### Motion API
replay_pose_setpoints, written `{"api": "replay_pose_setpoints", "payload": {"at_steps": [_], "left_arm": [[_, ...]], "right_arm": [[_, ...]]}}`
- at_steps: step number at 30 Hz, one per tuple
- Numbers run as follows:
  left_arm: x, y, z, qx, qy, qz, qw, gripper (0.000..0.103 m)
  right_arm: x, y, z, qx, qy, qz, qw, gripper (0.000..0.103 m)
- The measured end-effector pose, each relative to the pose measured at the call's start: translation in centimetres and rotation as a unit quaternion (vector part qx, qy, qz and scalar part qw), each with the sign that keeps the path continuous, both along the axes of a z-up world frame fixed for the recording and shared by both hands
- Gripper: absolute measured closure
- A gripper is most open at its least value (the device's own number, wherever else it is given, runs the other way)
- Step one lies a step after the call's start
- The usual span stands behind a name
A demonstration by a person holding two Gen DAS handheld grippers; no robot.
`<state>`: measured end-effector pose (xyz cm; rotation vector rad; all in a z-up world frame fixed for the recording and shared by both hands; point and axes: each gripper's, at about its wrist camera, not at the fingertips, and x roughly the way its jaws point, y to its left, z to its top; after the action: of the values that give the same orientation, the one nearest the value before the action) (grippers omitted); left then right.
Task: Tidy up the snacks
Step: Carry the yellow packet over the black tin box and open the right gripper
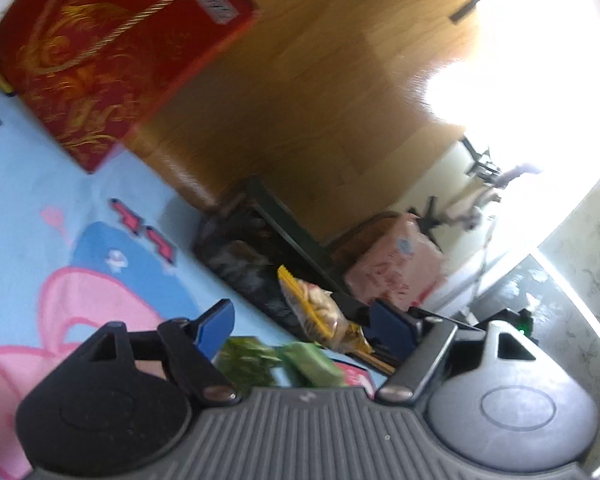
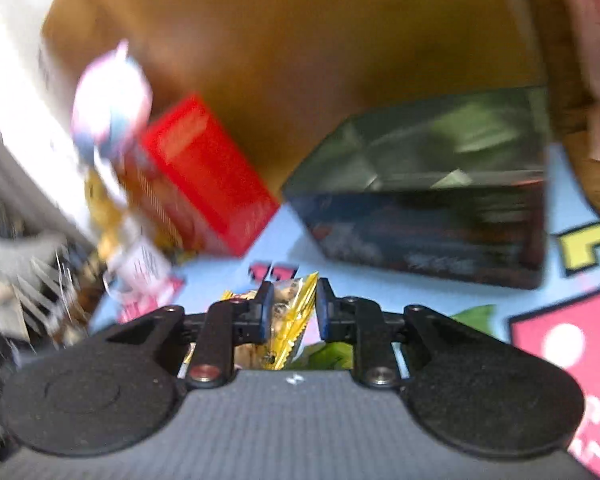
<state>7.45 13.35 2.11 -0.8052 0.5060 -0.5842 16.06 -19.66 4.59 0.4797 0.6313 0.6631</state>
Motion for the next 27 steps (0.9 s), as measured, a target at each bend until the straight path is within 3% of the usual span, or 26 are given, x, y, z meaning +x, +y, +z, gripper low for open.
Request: {"api": "replay_pose_setpoints", "payload": {"at_steps": [3, 5, 7, 8, 11, 16, 20, 22, 27], "left_arm": [[0.0, -1.9, 1.7, 0.002, -0.018, -0.029, 0.9994, 0.024], [0.8, -3.9, 2.7, 0.028, -0.012, -0.047, 0.9984, 0.025], [2.1, -5.7, 3.3, 0.051, -0.008, -0.063, 0.9967, 0.042], [2.8, -6.3, 3.6, 0.061, -0.007, -0.072, 0.9955, 0.059], [5.8, -7.7, 5.1, 0.094, -0.005, -0.072, 0.993, 0.068], [11.5, -10.1, 7.3, 0.158, -0.005, -0.044, 0.9865, 0.066], [14.0, -11.5, 7.0, 0.212, 0.01, -0.009, 0.9772, 0.061], [13.9, -10.7, 6.9, 0.193, 0.015, -0.01, 0.981, 0.061], [9.5, -6.7, 7.7, 0.171, -0.019, 0.009, 0.985, 0.058]], "right_arm": [[-1.0, -1.8, 0.8, 0.024, -0.003, -0.001, 1.0, 0.078], [-1.4, -2.3, 1.2, 0.037, -0.006, 0.005, 0.999, 0.078], [-1.6, -2.4, 1.4, 0.052, -0.008, 0.012, 0.999, 0.078], [-1.5, -2.5, 1.6, 0.056, -0.012, 0.013, 0.998, 0.078], [-0.4, -2.8, 2.6, 0.04, -0.035, -0.004, 0.999, 0.078], [4.1, -2.8, 4.4, 0.002, -0.078, -0.04, 0.996, 0.078], [7.6, -2.5, 3.5, -0.027, -0.085, -0.077, 0.993, 0.073], [8.7, -2.7, 2.7, -0.035, -0.071, -0.089, 0.993, 0.058], [6.4, -5.0, 2.0, 0.0, -0.086, -0.102, 0.991, 0.056]]}}
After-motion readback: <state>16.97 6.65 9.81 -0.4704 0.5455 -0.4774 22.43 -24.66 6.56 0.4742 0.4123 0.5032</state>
